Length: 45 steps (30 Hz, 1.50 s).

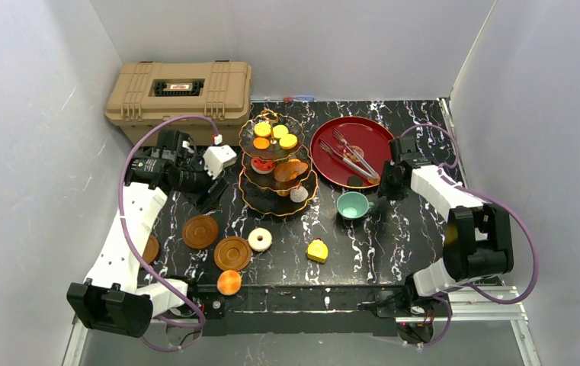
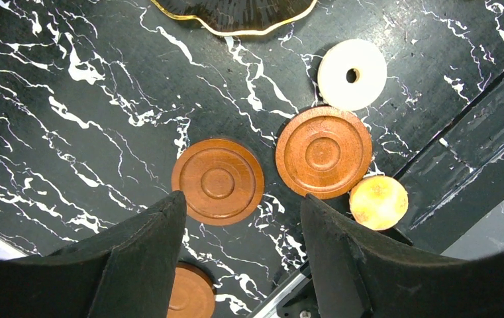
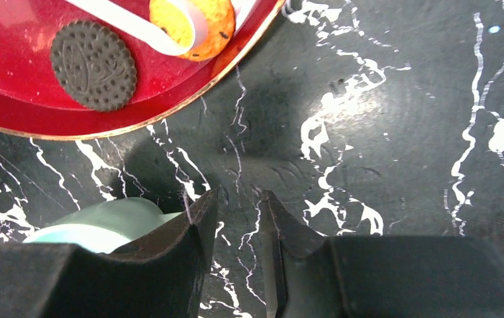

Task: Serve the afternoon tea
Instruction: Pick up the cup at the center of the board.

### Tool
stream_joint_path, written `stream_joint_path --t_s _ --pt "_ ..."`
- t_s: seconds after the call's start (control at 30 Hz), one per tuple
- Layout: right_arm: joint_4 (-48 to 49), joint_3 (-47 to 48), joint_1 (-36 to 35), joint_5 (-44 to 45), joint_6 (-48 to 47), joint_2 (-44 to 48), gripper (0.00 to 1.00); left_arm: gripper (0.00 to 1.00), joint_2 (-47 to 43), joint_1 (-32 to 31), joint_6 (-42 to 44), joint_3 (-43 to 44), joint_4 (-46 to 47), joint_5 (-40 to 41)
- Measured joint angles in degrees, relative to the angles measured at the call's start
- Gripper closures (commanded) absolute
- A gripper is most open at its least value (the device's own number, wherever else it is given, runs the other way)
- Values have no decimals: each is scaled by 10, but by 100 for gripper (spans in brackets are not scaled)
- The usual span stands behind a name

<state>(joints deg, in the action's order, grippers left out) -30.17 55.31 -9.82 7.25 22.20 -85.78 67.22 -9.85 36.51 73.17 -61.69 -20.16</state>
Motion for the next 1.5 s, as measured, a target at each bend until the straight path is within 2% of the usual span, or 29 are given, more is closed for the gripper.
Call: stream_joint_path --t_s 0.47,0.67,0.8,0.93,1.03,1.17,1.5 --pt "66 -52 -38 -30 9 8 68 38 -6 0 3 -7 -1 0" --pt "64 -112 -78 -30 33 68 69 38 -6 0 4 -7 -1 1" --pt "52 -139 -90 -27 49 118 57 38 -6 0 4 -7 -1 0" --pt "22 -135 -90 -12 52 150 35 37 -6 0 4 -7 -1 1" --pt "-3 -130 -90 -14 40 191 23 38 -10 0 4 -8 -1 1" --pt "-3 -126 -91 -73 0 237 23 37 -19 0 4 -10 -1 1" --pt "-30 -104 -98 -191 -113 161 25 37 -24 0 5 -11 -4 5"
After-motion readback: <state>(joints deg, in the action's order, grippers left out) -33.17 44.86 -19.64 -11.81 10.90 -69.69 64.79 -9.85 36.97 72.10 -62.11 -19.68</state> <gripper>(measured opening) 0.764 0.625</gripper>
